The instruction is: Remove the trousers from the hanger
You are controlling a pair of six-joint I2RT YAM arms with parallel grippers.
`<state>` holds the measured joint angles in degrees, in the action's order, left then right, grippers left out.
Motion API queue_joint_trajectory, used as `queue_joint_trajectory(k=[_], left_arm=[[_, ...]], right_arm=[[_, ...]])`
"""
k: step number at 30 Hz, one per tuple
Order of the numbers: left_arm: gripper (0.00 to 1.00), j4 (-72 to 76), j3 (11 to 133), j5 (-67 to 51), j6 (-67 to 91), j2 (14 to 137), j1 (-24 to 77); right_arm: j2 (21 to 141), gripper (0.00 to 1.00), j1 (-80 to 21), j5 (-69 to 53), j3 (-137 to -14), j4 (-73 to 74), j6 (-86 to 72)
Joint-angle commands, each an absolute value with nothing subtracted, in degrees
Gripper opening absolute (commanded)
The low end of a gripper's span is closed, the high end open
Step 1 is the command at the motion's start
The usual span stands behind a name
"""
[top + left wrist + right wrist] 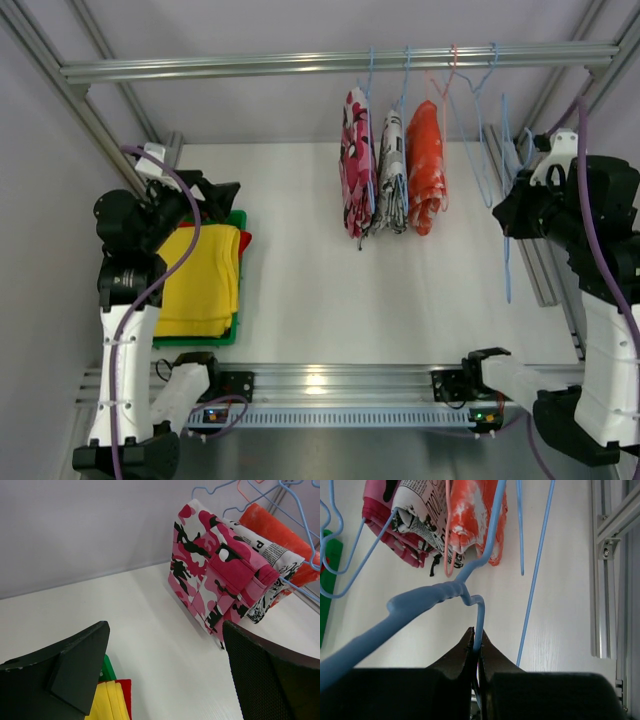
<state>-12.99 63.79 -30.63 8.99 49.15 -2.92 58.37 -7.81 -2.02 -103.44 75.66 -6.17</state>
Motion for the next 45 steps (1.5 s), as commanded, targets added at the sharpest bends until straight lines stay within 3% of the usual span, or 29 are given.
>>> queue_joint_trajectory(k=[1,15,23,30,45], left_arm=[[0.99,-11.2,66.2,-31.1,7.5,47.5,-2.8],[0.99,-12.0,64.9,-29.7,6.6,44.7,-2.9],[0.99,-10.9,64.8,-29.7,7.5,44.2,-2.9],[0.99,-11.4,64.2,-28.9,7.2,43.5,-3.0],[0.99,-10.4,62.4,-27.8,9.0,43.5,-2.9]], right_arm=[[63.0,0.0,-6.1,-6.0,-109.1,78.1,-6.7],[77.4,0.0,9.1,-17.1,-128.1,83.9,9.7],[81.0,0.0,15.8,-29.3,-126.6,86.0,18.2],[86.7,0.0,19.9,-32.5,-133.6,85.5,16.8],[93.5,0.0,19.5,-29.5,-135.6,72.7,9.1]])
